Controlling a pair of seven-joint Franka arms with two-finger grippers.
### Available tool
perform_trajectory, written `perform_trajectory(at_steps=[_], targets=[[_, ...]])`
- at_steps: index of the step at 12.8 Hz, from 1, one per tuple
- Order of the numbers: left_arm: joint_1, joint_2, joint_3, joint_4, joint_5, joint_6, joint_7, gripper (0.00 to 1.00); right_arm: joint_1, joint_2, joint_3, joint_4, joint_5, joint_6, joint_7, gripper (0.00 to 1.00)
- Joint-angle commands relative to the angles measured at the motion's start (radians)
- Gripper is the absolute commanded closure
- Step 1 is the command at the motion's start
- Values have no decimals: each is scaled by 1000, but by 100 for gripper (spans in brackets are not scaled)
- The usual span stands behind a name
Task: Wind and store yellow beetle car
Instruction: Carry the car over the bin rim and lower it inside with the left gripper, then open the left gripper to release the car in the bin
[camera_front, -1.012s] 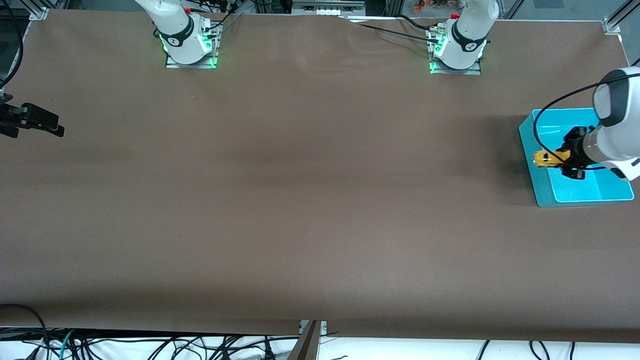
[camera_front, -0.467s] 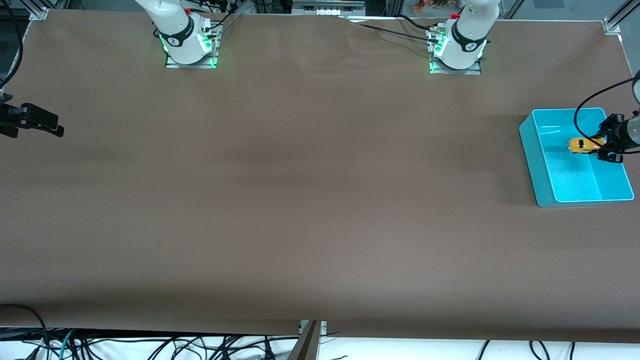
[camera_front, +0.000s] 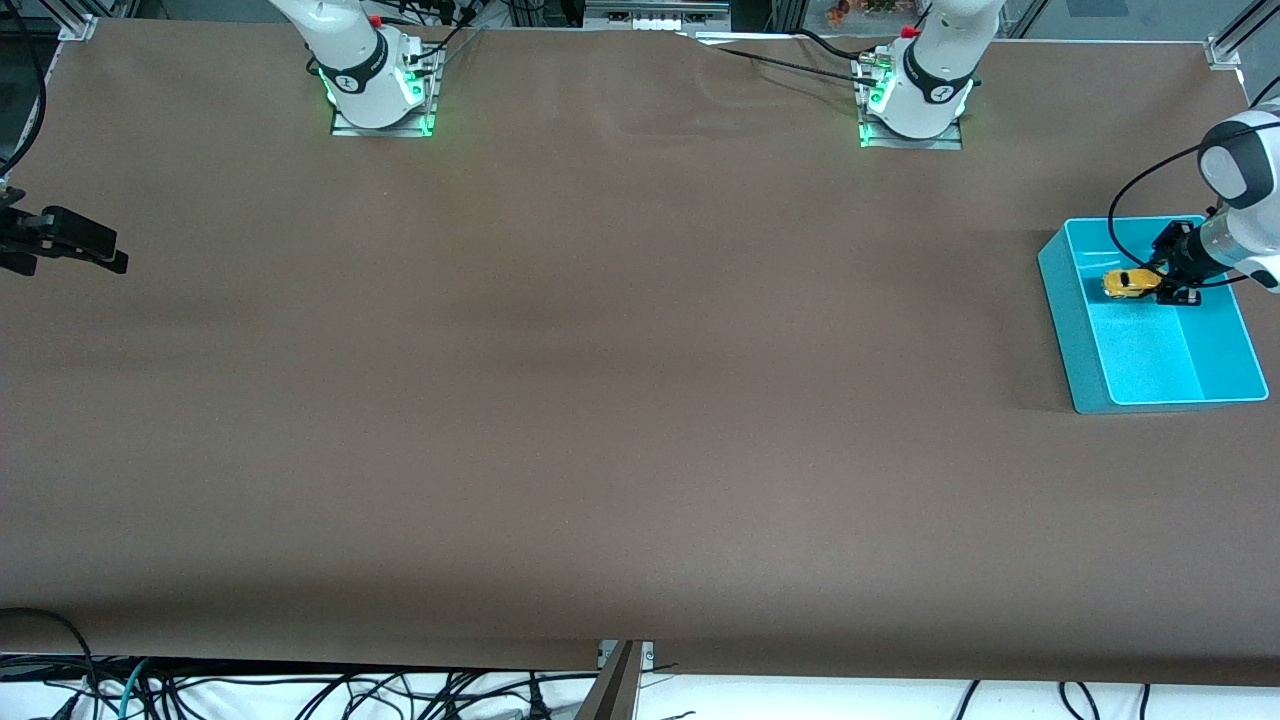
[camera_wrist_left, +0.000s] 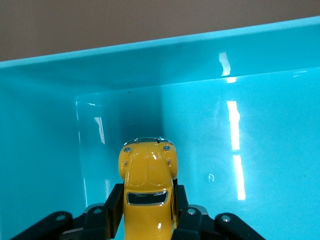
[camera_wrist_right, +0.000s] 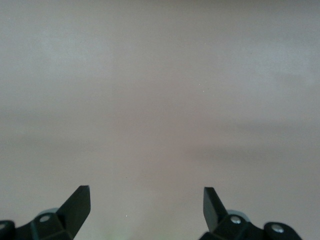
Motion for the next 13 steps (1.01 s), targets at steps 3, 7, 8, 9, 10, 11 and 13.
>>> perform_trajectory(at_steps=[3, 7, 8, 9, 10, 11, 13], targets=[[60, -24, -14, -98, 74, 114, 11, 75, -3, -8, 1, -5, 2, 1, 13, 0], [75, -25, -19, -84, 118, 112, 13, 0, -3, -8, 1, -5, 2, 1, 13, 0], [72, -27, -20, -77, 118, 109, 19, 0, -3, -8, 1, -5, 2, 1, 13, 0], [72, -40, -25, -57, 120, 93, 41, 0, -3, -8, 1, -5, 3, 1, 13, 0], [70, -68, -40, -16, 118, 23, 57, 0, -3, -8, 2, -5, 3, 1, 13, 0], [72, -74, -69, 52, 118, -89, 63, 0, -3, -8, 2, -5, 3, 1, 14, 0], [72, -73, -147, 191, 92, -290, 65, 0, -3, -8, 2, -5, 2, 1, 14, 0]])
